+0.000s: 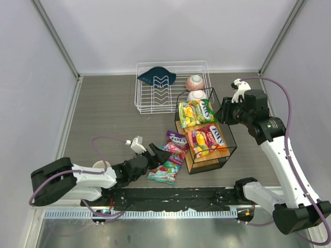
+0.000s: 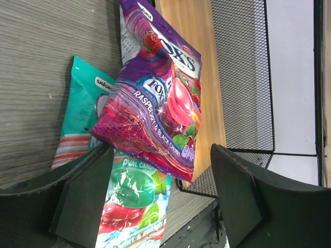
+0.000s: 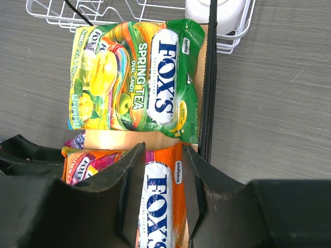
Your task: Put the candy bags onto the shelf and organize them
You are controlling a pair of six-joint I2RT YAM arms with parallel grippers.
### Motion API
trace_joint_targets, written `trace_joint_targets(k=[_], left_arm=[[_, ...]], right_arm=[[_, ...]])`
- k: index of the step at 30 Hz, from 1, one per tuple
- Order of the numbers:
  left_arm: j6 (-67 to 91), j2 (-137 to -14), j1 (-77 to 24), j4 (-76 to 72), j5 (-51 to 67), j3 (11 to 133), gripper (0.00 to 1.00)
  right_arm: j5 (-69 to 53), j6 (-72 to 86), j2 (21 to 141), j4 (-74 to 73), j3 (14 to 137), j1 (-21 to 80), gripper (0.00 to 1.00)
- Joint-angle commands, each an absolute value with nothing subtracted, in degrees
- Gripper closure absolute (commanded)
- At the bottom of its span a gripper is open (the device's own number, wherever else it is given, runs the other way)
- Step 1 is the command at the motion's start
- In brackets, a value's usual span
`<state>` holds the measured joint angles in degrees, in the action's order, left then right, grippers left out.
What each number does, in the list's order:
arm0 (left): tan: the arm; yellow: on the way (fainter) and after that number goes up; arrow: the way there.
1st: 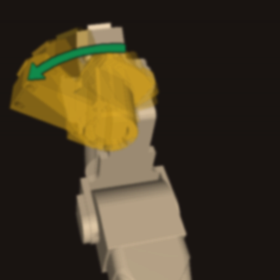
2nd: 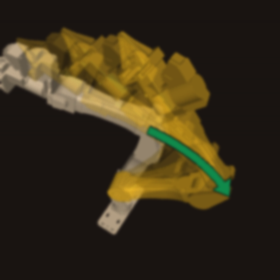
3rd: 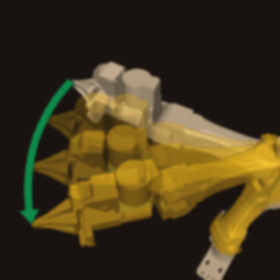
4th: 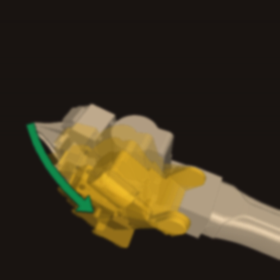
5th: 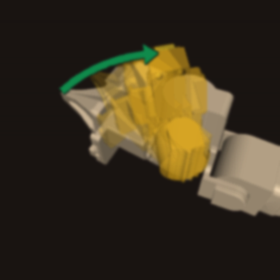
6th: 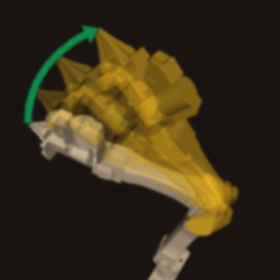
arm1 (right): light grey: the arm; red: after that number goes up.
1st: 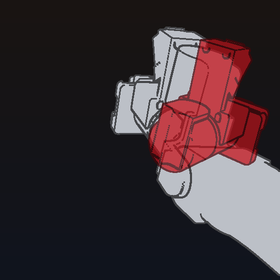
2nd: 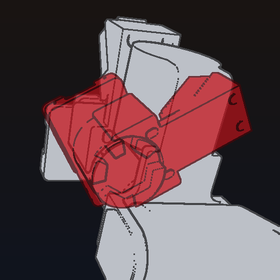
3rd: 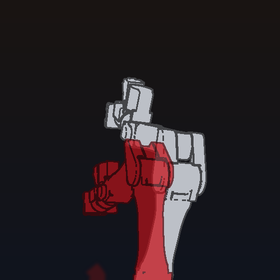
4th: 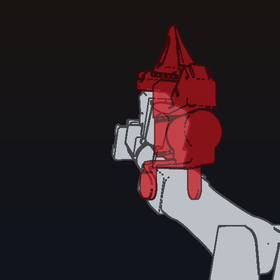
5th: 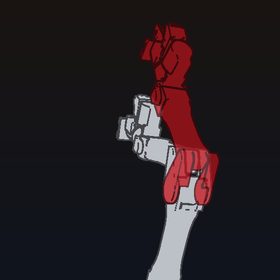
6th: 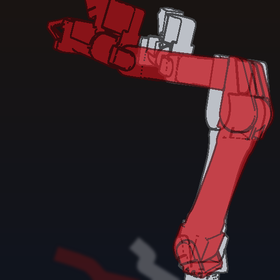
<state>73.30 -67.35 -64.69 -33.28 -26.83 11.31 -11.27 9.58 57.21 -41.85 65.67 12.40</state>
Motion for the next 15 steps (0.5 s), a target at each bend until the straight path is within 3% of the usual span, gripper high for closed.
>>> trace_joint_targets(k=[1, 15], left_arm=[[74.09, -71.01, -64.42, -41.74, -26.89, 13.45, 0.21], [82.26, -91.21, -64.42, -67.49, -27.86, 12.13, 0.25]], right_arm=[[-9.58, 8.26, 56.34, -43.15, 65.3, 12.48, 0.59], [-8.96, 7.29, 56.43, -44.56, 66.53, 12.48, 0.59]])
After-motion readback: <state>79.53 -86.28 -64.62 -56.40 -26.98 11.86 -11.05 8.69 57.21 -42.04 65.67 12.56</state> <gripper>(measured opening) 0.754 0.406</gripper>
